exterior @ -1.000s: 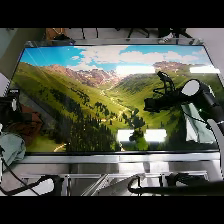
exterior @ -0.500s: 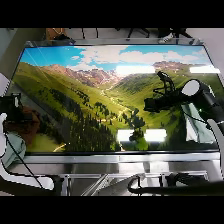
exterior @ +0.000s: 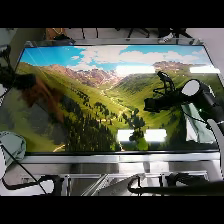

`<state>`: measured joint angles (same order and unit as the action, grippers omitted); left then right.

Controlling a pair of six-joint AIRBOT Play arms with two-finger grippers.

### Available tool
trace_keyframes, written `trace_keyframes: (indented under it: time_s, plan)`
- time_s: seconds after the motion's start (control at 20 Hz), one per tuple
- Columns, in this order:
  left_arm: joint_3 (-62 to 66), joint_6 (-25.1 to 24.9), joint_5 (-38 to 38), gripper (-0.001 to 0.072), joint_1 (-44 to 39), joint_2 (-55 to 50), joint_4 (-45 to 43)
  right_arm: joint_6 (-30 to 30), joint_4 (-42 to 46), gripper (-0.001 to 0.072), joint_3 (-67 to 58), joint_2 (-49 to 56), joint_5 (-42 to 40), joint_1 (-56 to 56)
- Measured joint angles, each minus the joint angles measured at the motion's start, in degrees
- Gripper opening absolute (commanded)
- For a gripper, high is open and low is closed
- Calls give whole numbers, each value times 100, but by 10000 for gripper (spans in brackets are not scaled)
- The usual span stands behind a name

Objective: Fold the shirts.

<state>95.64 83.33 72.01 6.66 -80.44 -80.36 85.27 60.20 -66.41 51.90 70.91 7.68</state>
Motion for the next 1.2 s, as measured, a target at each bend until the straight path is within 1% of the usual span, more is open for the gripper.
trace_keyframes:
  time_s: [0.1, 0.25, 0.4, 0.5, 0.65, 0.7, 0.75, 0.8, 1.0, 1.2]
  plan:
    - [87, -94, 144, 15, -619, 306, 509, 0, 0, 19, 0, 0, 0, 0]
    - [-208, -136, 179, 16, -1631, 557, 898, 0, 0, 19, 0, 0, 0, 0]
    - [-839, -131, -116, 20, -2638, 544, 1064, 0, 0, 19, 0, 0, 0, 0]
    - [-1296, -76, -402, 21, -3226, 358, 1113, 0, 0, 19, 0, 2, -2, 0]
    - [-1670, 15, -673, 29, -3724, -24, 1169, 0, 0, 19, 0, 4, -2, 0]
    - [-1731, 17, -704, 307, -3781, -122, 1172, 0, 0, 19, 0, 4, -2, 0]
    - [-1770, 26, -726, 610, -3794, -190, 1176, 0, 0, 19, 0, 9, -4, 0]
    - [-1803, 66, -734, 677, -3766, -227, 1196, 0, 0, 19, 0, 15, -4, 0]
    - [-1862, 240, -514, 669, -3342, -74, 1237, 0, 0, 19, 0, 35, -4, 0]
    - [-1880, 304, 151, 669, -2844, 378, 1279, 0, 0, 19, 0, 63, -17, 0]
